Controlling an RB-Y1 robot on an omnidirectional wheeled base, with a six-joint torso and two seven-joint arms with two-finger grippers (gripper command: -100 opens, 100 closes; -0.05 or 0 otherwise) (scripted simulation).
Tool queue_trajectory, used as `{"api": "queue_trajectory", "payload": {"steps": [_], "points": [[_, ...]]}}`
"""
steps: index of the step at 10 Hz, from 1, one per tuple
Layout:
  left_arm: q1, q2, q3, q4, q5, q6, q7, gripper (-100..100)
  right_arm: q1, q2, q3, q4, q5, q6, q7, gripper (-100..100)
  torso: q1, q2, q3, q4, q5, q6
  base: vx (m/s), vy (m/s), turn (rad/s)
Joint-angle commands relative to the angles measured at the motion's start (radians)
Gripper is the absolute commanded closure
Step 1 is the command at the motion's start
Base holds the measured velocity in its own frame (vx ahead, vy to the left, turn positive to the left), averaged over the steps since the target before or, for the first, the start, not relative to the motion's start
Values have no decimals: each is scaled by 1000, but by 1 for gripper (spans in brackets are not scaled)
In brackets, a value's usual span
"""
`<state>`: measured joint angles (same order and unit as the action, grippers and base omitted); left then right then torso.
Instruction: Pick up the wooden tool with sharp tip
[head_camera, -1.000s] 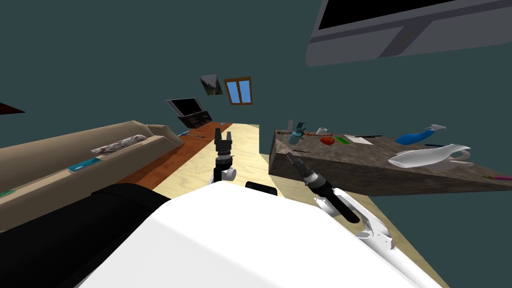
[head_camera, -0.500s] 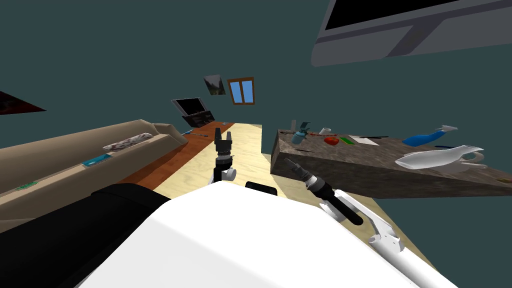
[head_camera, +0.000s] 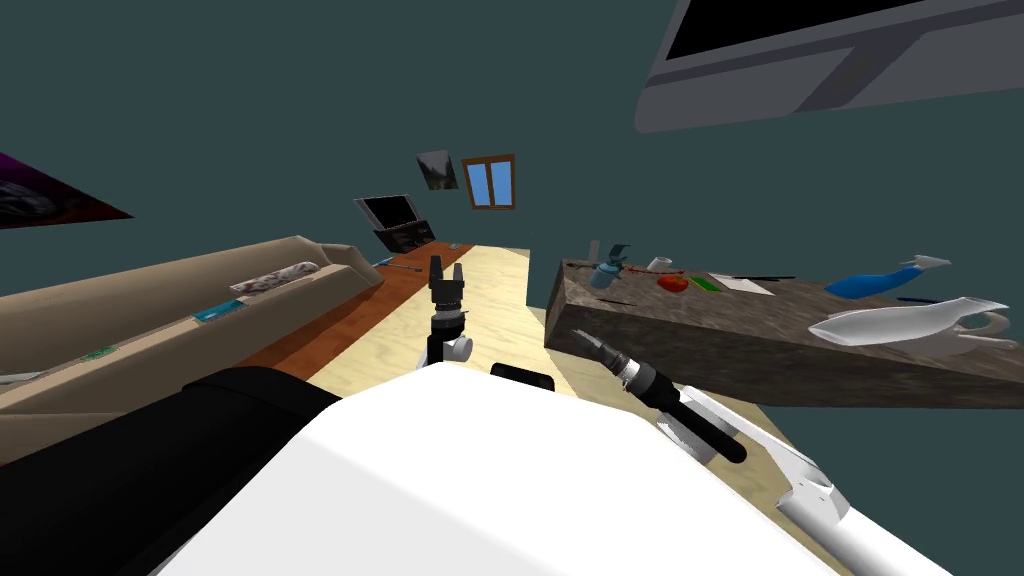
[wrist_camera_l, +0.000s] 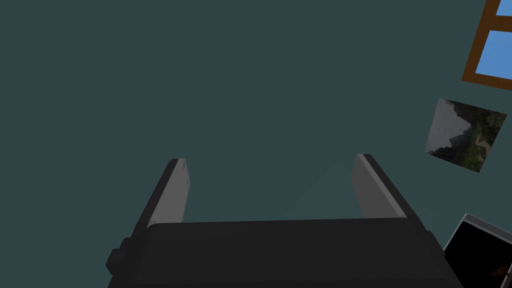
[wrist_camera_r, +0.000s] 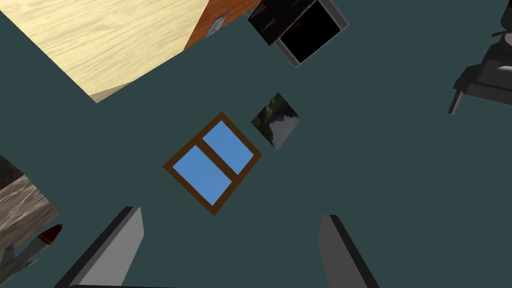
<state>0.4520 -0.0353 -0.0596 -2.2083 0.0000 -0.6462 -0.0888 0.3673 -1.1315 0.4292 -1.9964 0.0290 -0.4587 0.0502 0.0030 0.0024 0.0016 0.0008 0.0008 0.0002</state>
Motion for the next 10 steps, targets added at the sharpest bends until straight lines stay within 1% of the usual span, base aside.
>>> {"api": "queue_trajectory", "payload": {"steps": [1, 2, 3, 4, 5, 6, 7, 8, 9, 10], "points": [[0, 0, 0, 0, 0, 0, 0, 0, -21, -50, 50, 40, 16, 13, 12, -100, 0, 0, 0, 0, 0, 0, -48, 83, 141], [0, 0, 0, 0, 0, 0, 0, 0, -21, -72, 56, 40, 16, 13, 12, -100, 1, 0, 0, 0, 0, 0, -34, 69, 56], [0, 0, 0, 0, 0, 0, 0, 0, -27, -107, 94, 73, 31, 17, 27, -100, 1, 0, 0, 0, 0, 0, -24, 67, 127], [0, 0, 0, 0, 0, 0, 0, 0, -27, -132, 97, 73, 31, 17, 27, -100, 0, -1, 0, 0, 0, 0, -13, 45, 59], [0, 0, 0, 0, 0, 0, 0, 0, -34, -165, 139, 107, 46, 21, 44, -100, -1, -1, -1, 0, 0, 0, -11, 52, 145], [0, 0, 0, 0, 0, 0, 0, 0, -34, -190, 139, 107, 46, 21, 44, -100, -1, -2, -1, 0, 0, 0, -7, 43, 76], [0, 0, 0, 0, 0, 0, 0, 0, -40, -220, 180, 143, 64, 24, 62, -100, -1, -2, -1, 0, 0, 0, 6, 53, 139], [0, 0, 0, 0, 0, 0, 0, 0, -40, -247, 180, 143, 64, 24, 62, -100, -1, -3, -1, -1, 0, 0, 8, 43, 83], [0, 0, 0, 0, 0, 0, 0, 0, -46, -280, 220, 180, 82, 28, 82, -100, -1, -3, -2, -1, 0, 0, 14, 45, 169], [0, 0, 0, 0, 0, 0, 0, 0, -46, -301, 222, 180, 82, 28, 82, -100, -1, -3, -2, -1, 0, 0, 18, 34, 96]]}}
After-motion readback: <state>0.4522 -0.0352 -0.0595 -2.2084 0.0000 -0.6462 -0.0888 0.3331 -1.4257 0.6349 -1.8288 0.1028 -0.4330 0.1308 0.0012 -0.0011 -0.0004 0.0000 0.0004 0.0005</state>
